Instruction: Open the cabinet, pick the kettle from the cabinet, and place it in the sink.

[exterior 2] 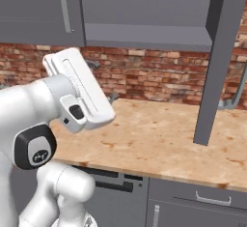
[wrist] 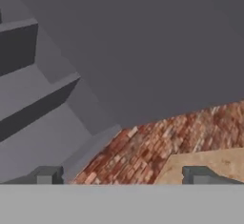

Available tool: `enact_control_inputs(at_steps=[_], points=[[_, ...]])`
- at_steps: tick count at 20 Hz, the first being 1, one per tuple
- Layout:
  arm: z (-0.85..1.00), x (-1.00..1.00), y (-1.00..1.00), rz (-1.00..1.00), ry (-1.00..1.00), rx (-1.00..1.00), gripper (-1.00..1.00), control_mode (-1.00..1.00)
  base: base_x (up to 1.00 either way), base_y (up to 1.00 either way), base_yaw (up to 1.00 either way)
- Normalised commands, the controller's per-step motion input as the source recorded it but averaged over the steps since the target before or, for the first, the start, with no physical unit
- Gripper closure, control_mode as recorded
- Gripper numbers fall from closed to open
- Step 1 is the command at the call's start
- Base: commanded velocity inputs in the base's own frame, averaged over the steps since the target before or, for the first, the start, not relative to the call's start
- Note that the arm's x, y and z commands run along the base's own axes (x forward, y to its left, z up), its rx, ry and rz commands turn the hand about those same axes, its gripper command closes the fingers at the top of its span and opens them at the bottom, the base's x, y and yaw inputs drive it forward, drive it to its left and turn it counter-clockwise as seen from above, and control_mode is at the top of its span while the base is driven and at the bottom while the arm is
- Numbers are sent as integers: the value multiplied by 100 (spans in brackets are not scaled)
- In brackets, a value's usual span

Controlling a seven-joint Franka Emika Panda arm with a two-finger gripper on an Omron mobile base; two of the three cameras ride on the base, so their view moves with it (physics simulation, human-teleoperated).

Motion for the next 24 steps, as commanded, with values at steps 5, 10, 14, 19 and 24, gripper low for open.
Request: enact_control_inputs(at_steps=[5, 10, 14, 19, 24], points=[[9, -1, 55, 15, 8, -25, -100, -100, 0, 0, 0], [13, 0, 54, 13, 2, -23, -100, -100, 0, 0, 0], [16, 0, 58, 13, 2, -27, -100, -100, 0, 0, 0], [19, 2, 53, 11, 5, -19, -100, -100, 0, 0, 0], [19, 12, 50, 4, 10, -10, -100, -100, 0, 0, 0]])
